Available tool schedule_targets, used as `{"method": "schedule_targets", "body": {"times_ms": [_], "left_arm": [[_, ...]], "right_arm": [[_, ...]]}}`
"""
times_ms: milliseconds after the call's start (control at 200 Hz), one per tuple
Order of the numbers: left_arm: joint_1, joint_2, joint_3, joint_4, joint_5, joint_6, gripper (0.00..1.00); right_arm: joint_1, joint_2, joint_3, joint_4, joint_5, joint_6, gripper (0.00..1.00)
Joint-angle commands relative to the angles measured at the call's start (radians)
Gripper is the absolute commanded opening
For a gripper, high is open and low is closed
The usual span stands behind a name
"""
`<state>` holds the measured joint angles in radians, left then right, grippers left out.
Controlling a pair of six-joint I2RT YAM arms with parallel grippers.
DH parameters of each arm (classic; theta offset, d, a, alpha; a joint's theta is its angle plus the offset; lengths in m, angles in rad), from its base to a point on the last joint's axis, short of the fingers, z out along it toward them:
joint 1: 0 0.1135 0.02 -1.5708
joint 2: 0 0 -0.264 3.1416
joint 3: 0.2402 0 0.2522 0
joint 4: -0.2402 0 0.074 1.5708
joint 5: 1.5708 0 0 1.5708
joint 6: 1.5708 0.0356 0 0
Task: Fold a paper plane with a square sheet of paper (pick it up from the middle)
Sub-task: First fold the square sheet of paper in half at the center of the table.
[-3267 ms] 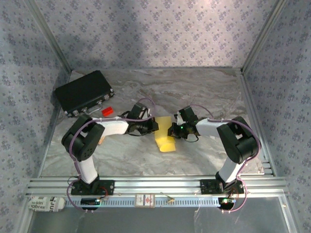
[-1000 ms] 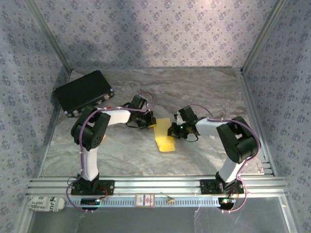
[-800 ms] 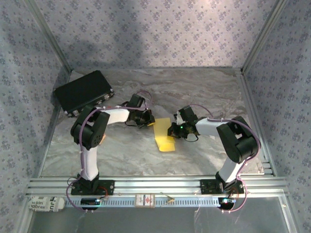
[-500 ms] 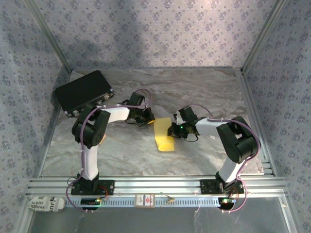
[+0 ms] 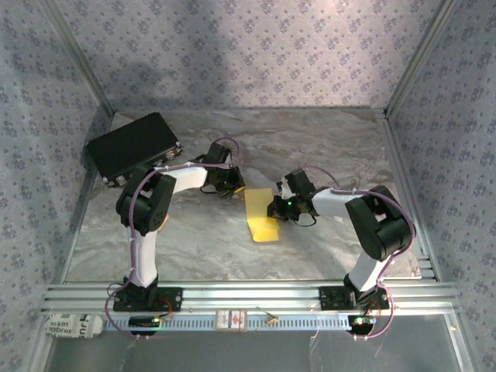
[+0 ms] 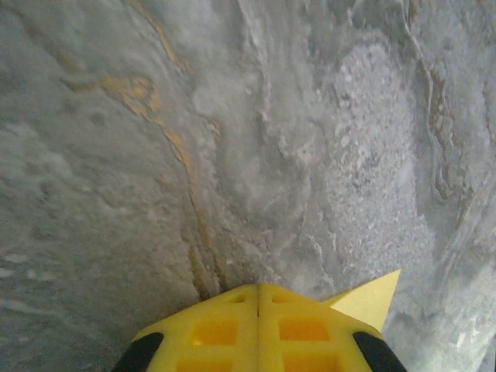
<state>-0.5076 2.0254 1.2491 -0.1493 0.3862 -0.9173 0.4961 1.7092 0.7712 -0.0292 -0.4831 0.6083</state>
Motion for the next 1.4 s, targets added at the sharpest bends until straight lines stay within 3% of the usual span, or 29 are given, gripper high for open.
{"method": "schedule_targets", "body": {"times_ms": [0,220,555,1014,1394], "left_arm": [[-0.003,-0.042,0.023,-0.056,-0.072,0.015,0.00],[-0.056,-0.168,-0.023,-0.091,-0.077,0.061,0.03],[-0.188,-0.210,-0.210,0.111,0.106,-0.018,0.00],[-0.223,-0.201,-0.365,0.205,0.120,-0.060,0.00],[-0.221,-0.196,-0.423,0.114,0.041,0.051,0.00]], "right_arm": [[-0.004,0.055,-0.049,-0.174,0.117,-0.014,0.00],[-0.001,0.047,-0.049,-0.166,0.121,0.005,0.00],[0.001,0.045,-0.048,-0.166,0.130,0.012,0.00],[0.000,0.040,-0.069,-0.169,0.136,0.008,0.00],[-0.003,0.042,-0.078,-0.156,0.141,0.012,0.00]]}}
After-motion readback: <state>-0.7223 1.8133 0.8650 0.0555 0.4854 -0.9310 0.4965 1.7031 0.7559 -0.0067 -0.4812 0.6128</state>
